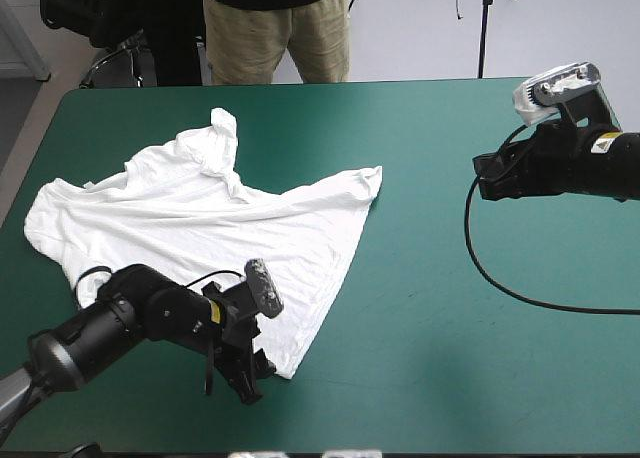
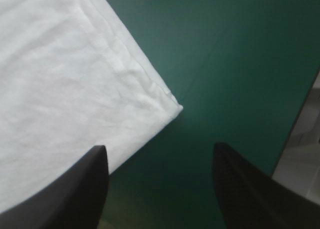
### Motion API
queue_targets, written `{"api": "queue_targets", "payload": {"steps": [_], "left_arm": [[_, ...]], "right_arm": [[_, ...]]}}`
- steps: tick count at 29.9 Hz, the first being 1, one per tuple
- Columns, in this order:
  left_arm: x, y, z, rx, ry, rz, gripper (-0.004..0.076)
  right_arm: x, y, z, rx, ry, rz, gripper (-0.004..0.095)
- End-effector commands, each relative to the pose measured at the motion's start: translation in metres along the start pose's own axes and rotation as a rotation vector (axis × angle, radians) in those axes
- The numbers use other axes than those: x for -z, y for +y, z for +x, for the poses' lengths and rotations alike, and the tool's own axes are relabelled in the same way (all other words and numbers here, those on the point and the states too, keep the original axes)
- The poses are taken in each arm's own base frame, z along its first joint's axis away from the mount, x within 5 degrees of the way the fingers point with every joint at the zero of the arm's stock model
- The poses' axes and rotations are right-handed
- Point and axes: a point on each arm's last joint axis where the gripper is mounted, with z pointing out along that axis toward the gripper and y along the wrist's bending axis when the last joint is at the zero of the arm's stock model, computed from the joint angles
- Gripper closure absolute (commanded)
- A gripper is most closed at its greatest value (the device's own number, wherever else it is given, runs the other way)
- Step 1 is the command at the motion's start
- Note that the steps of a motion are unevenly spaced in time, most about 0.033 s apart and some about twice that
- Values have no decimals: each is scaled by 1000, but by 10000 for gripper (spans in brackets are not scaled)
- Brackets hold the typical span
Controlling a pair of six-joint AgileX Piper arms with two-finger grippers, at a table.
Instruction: Fold the cloth
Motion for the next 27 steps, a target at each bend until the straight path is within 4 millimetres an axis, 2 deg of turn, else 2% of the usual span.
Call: {"api": "queue_targets", "payload": {"steps": [1, 5, 10, 22, 27], "left_arm": [[-8, -4, -9, -94, 25, -57, 285], [-24, -3, -13, -142, 79, -62, 285], [-37, -2, -20, -134, 52, -38, 285], [-81, 5, -21, -132, 176, 8, 285], [-102, 5, -19, -74, 235, 58, 303]], "right_arm": [[14, 6, -9, 6, -98, 3, 494], [14, 6, -9, 6, -97, 5, 494], [14, 6, -8, 12, -92, 6, 494], [14, 6, -8, 21, -93, 4, 494], [14, 5, -8, 22, -91, 8, 494]]}}
